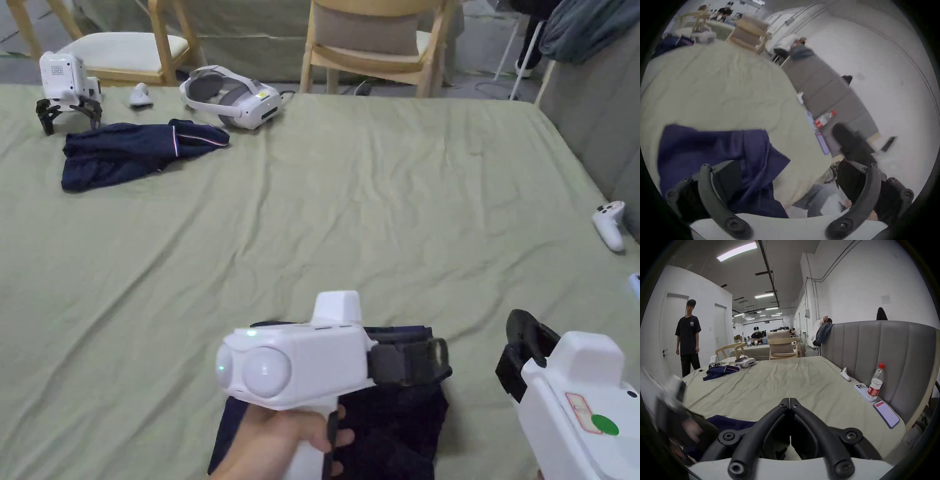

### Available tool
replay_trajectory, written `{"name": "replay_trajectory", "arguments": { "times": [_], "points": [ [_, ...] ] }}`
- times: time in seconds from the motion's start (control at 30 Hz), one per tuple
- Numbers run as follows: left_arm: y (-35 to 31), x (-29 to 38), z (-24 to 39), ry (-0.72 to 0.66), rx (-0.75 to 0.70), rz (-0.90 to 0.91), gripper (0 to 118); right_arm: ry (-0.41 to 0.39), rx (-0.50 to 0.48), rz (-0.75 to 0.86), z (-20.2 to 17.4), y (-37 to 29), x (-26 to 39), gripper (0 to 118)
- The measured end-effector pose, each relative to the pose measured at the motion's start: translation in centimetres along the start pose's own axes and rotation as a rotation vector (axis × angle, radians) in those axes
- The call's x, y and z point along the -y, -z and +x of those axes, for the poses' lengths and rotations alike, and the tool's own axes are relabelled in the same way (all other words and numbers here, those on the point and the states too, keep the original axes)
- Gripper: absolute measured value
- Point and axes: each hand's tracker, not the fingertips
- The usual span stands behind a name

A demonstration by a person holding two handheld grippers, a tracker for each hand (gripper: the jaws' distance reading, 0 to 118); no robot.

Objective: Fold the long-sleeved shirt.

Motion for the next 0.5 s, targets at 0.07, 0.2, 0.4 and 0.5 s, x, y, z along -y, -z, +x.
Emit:
{"name": "replay_trajectory", "arguments": {
  "times": [0.07,0.2,0.4,0.5],
  "points": [
    [-3.1,-1.2,-1.6,0.009,-0.043,0.042,110,-0.009,-0.006,0.004,-0.2,-0.2,0.0,0],
    [-6.4,-2.5,-8.2,-0.162,-0.114,0.077,75,-0.009,-0.021,0.005,-0.6,-0.5,0.3,0],
    [-1.9,0.5,-13.8,-0.392,-0.038,-0.097,8,0.001,-0.028,-0.016,-0.7,-0.6,1.0,0],
    [1.5,2.9,-12.5,-0.345,0.003,-0.201,5,0.005,-0.023,-0.022,-0.5,-0.7,1.1,0]
  ]
}}
